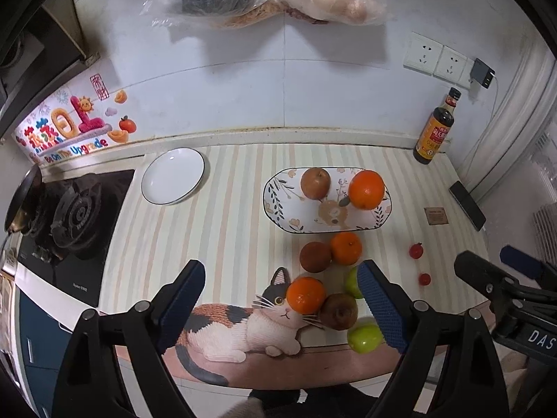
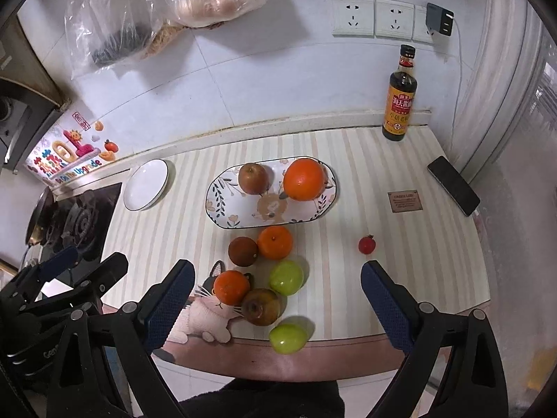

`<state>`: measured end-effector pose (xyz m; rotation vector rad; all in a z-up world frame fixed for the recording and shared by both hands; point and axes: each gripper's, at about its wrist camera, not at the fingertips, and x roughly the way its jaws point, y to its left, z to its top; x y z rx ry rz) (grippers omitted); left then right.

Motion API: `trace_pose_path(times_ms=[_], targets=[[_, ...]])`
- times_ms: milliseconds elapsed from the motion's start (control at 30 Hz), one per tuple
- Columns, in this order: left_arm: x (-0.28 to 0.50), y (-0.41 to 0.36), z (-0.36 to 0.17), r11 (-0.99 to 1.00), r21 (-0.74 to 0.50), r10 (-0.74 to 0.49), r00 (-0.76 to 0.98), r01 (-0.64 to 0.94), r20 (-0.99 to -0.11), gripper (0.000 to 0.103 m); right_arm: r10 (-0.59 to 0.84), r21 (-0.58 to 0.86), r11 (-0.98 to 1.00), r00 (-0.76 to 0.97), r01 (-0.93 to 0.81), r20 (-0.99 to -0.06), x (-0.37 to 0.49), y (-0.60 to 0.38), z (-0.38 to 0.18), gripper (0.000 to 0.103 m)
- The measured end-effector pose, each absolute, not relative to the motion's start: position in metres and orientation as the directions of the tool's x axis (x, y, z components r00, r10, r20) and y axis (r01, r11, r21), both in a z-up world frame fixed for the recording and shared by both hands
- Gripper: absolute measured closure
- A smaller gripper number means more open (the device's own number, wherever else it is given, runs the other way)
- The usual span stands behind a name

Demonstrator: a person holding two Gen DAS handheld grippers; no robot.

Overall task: Organize fruits
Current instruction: 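Grasp an orange with the left tool while the right tool grasps a red apple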

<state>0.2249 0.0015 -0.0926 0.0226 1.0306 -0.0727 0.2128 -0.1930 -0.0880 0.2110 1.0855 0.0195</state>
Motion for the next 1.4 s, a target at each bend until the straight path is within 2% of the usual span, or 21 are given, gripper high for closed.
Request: trace_pose_path(times_ms=[167, 333, 500, 667, 700, 767, 933, 1067, 1200, 1233, 1267, 1300, 1400], targets=[[0.235, 0.01, -0.119, 0.999, -0.019, -0.034, 0.477, 0.037, -0.878, 0.0, 0.154, 0.208, 0.972, 0.367, 0.113, -0.917, 0.222, -0.205, -0.134, 0.003], [0.245, 0.019, -0.172, 0.999, 0.035, 0.03, 0.353, 0.008, -0.935, 0.0, 0.267, 0.296, 0.944, 0.188, 0.145, -0.945, 0.236, -0.207, -0.218, 0.003], [0.255, 0.031, -0.225, 0.996, 0.082, 0.084, 0.221, -0.02, -0.972, 0.0, 0.351, 0.36, 0.917, 0.081, 0.17, -0.933, 0.25, -0.189, -0.289, 0.003], [0.262, 0.041, -0.253, 0.996, 0.071, 0.077, 0.141, -0.046, -0.987, 0.0, 0.408, 0.399, 0.898, -0.009, 0.188, -0.913, 0.261, -0.165, -0.341, 0.016], [0.264, 0.041, -0.257, 0.997, 0.06, 0.066, 0.125, -0.048, -0.99, 0.0, 0.407, 0.396, 0.899, -0.022, 0.186, -0.913, 0.261, -0.161, -0.348, 0.019], [0.268, 0.039, -0.264, 0.998, 0.045, 0.049, 0.104, -0.046, -0.993, 0.0, 0.403, 0.391, 0.906, -0.048, 0.16, -0.914, 0.262, -0.151, -0.36, 0.034], [0.285, 0.022, -0.277, 0.999, -0.035, -0.034, 0.062, -0.023, -0.997, 0.0, 0.37, 0.362, 0.922, -0.035, 0.14, -0.928, 0.254, -0.153, -0.362, 0.035], [0.299, -0.002, -0.302, 0.989, -0.145, -0.145, -0.03, -0.014, -0.989, 0.0, 0.378, 0.368, 0.917, -0.037, 0.155, -0.925, 0.25, -0.165, -0.356, 0.035], [0.309, -0.022, -0.329, 0.984, -0.178, -0.175, -0.102, 0.019, -0.979, 0.001, 0.377, 0.368, 0.918, -0.043, 0.148, -0.925, 0.252, -0.164, -0.354, 0.035], [0.31, -0.027, -0.338, 0.983, -0.18, -0.176, -0.12, 0.029, -0.977, 0.003, 0.379, 0.369, 0.918, -0.044, 0.148, -0.925, 0.253, -0.165, -0.355, 0.035], [0.311, -0.029, -0.342, 0.982, -0.187, -0.181, -0.124, 0.031, -0.976, 0.017, 0.38, 0.37, 0.918, -0.047, 0.145, -0.924, 0.254, -0.164, -0.356, 0.035], [0.311, -0.03, -0.346, 0.982, -0.188, -0.182, -0.127, 0.034, -0.975, 0.037, 0.38, 0.37, 0.918, -0.049, 0.141, -0.924, 0.255, -0.163, -0.357, 0.035], [0.308, -0.029, -0.349, 0.978, -0.207, -0.202, -0.12, 0.028, -0.972, 0.04, 0.381, 0.371, 0.919, -0.06, 0.13, -0.923, 0.258, -0.16, -0.359, 0.035]])
